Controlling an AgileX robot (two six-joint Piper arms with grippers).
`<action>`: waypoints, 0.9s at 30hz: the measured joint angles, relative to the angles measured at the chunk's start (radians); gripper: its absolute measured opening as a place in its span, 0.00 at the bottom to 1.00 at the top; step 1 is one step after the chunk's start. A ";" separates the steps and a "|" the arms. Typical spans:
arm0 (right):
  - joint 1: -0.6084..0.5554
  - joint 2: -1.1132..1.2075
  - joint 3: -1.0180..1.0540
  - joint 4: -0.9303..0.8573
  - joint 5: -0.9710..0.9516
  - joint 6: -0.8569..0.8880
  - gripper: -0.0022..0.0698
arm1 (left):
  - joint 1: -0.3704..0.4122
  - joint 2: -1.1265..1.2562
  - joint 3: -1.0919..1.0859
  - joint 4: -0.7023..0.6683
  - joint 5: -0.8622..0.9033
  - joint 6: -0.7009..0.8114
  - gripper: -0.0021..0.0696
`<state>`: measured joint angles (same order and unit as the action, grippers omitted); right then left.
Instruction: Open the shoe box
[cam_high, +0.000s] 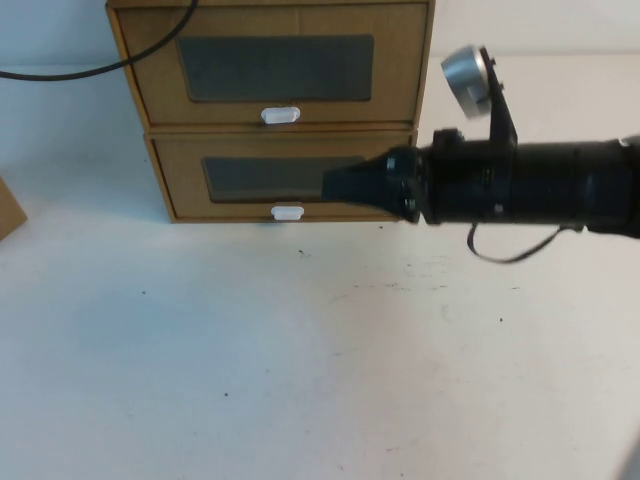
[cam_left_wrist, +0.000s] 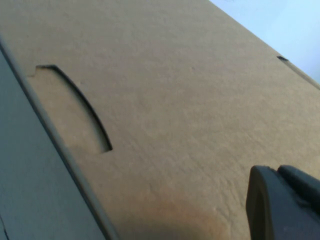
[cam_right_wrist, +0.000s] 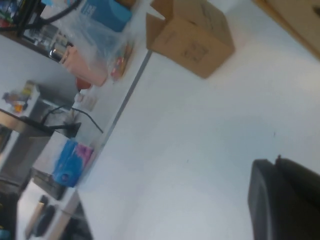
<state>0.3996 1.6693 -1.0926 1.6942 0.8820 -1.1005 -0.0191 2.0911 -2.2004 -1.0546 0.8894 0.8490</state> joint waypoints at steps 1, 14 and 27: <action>0.002 0.002 -0.022 -0.003 -0.005 -0.020 0.00 | 0.000 0.000 0.000 0.000 0.000 0.000 0.02; -0.016 -0.116 -0.343 -1.331 -0.104 0.783 0.00 | 0.000 0.000 0.000 0.008 0.003 0.008 0.02; -0.272 -0.125 -0.052 -0.275 0.100 0.355 0.00 | 0.000 0.000 0.000 0.008 0.007 0.008 0.02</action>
<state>0.1276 1.5442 -1.1449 1.4194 0.9817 -0.7451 -0.0191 2.0911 -2.2004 -1.0471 0.8968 0.8567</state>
